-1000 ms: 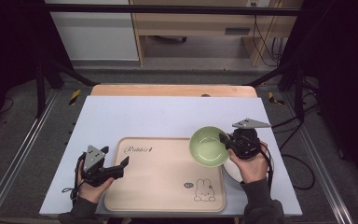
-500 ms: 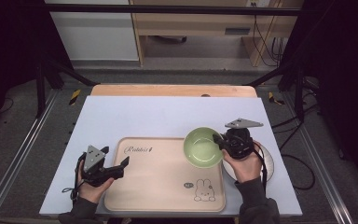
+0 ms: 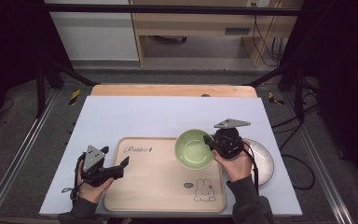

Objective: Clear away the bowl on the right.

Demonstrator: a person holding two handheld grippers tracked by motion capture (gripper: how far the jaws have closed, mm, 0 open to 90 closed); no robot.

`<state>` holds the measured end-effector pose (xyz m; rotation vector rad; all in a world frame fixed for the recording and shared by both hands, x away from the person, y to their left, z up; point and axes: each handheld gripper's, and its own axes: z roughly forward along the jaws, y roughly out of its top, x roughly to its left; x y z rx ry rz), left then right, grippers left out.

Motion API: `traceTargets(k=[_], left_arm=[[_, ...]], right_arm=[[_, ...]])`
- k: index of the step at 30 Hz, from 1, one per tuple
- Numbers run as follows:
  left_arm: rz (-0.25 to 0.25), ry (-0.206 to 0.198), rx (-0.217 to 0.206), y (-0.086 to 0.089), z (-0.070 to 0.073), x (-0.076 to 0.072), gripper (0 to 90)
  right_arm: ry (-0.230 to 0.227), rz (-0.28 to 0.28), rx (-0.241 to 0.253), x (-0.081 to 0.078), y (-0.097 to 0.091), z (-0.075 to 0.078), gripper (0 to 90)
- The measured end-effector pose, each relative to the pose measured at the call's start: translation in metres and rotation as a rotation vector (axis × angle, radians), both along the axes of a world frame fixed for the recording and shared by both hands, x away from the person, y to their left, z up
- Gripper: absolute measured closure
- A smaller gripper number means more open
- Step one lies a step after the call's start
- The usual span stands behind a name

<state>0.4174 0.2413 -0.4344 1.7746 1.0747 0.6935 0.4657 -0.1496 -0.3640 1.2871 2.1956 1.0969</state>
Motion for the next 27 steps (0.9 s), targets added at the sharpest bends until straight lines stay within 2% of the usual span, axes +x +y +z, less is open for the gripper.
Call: traceTargets(k=[15,27], left_arm=[[-0.002,-0.001,-0.001,0.000,0.001,0.000,14.5],[-0.003,-0.002,0.000,0.001,0.001,-0.001,14.5]], right_arm=[[0.009,0.030,-0.004,0.005,0.016,-0.002,82.5],[0.022,0.059,-0.021,0.010,0.032,-0.010,82.5]])
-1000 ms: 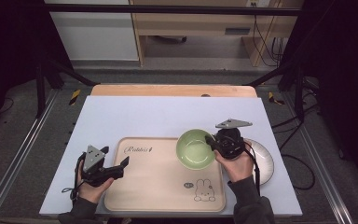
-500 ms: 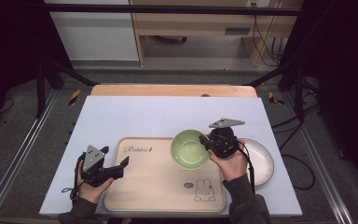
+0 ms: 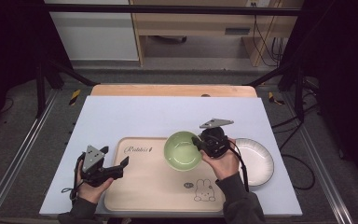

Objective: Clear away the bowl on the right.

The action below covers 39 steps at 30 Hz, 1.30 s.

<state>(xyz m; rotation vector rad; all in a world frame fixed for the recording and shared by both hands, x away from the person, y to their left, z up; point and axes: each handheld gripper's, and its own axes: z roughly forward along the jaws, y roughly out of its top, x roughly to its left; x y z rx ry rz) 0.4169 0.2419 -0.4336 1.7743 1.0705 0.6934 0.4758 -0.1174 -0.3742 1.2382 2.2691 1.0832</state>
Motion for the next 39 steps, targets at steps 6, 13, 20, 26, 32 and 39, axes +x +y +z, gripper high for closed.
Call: traceTargets(k=[6,13,20,26,32,39], left_arm=[[-0.001,0.000,0.000,0.000,0.000,0.000,14.5],[-0.005,0.004,0.005,-0.001,-0.001,0.000,14.5],[-0.006,0.004,0.004,-0.001,-0.001,0.000,14.5],[-0.008,0.006,0.004,-0.002,-0.002,0.001,14.5],[-0.010,0.008,0.008,-0.001,-0.002,0.001,14.5],[-0.012,0.007,0.008,-0.002,-0.002,0.000,14.5]], right_arm=[[0.015,0.014,-0.017,0.002,0.006,-0.006,82.4],[0.024,0.024,-0.005,0.004,0.010,-0.010,82.4],[0.040,0.031,0.001,0.008,0.013,-0.017,82.4],[0.053,0.035,-0.004,0.011,0.019,-0.023,82.4],[0.059,0.042,-0.004,0.013,0.024,-0.028,82.5],[0.068,0.047,0.000,0.015,0.029,-0.033,82.5]])
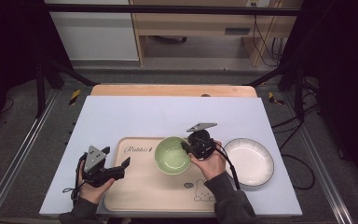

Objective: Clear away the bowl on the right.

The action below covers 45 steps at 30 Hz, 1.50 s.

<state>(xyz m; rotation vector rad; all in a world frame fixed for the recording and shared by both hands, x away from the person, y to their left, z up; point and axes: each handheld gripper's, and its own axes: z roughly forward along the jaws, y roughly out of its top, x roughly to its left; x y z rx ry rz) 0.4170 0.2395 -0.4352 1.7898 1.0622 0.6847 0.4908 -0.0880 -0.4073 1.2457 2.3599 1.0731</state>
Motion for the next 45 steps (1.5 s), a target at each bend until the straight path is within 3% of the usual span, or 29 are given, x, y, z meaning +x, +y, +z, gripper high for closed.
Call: traceTargets(k=[17,45], left_arm=[[-0.002,0.001,-0.001,0.000,0.000,0.000,14.6],[0.001,0.002,-0.001,-0.001,-0.001,0.000,14.7]], right_arm=[[0.026,-0.002,0.021,0.003,0.001,-0.008,82.5],[0.071,0.022,-0.004,0.005,0.012,-0.022,82.4]])
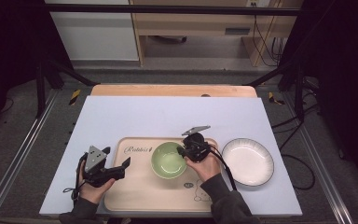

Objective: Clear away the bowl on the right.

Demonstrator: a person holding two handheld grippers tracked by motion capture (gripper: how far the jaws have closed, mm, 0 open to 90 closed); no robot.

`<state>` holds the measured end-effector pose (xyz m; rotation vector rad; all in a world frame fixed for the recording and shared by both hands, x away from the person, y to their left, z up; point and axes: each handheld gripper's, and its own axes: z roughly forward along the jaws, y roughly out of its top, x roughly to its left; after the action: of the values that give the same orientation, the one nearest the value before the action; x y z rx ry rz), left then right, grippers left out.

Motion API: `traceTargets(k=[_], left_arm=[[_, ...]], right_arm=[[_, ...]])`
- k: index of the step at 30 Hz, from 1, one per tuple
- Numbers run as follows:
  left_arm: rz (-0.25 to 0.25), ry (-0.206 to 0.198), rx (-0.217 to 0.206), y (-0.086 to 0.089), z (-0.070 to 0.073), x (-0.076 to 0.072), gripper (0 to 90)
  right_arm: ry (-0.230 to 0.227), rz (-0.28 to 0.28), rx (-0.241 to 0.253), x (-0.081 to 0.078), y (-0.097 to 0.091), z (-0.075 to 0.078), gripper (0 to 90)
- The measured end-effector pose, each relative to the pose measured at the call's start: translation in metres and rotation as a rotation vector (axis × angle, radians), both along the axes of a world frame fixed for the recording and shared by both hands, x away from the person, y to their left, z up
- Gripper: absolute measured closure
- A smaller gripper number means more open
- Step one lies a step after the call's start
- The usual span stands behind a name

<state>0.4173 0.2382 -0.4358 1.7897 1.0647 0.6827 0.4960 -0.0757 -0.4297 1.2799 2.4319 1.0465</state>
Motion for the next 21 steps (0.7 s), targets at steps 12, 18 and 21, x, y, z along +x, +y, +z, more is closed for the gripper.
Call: traceTargets(k=[12,18,21], left_arm=[[0.000,0.000,0.001,-0.0006,0.0000,-0.0001,14.7],[0.001,0.001,0.002,-0.0006,-0.0002,0.0000,14.7],[0.001,0.002,0.004,-0.0007,-0.0002,0.0001,14.7]], right_arm=[[0.021,0.000,0.012,0.0017,0.0000,-0.0042,82.7],[0.023,-0.003,0.003,0.0040,-0.0009,-0.0074,83.2],[0.030,-0.010,-0.004,0.0053,-0.0020,-0.0098,83.6]])
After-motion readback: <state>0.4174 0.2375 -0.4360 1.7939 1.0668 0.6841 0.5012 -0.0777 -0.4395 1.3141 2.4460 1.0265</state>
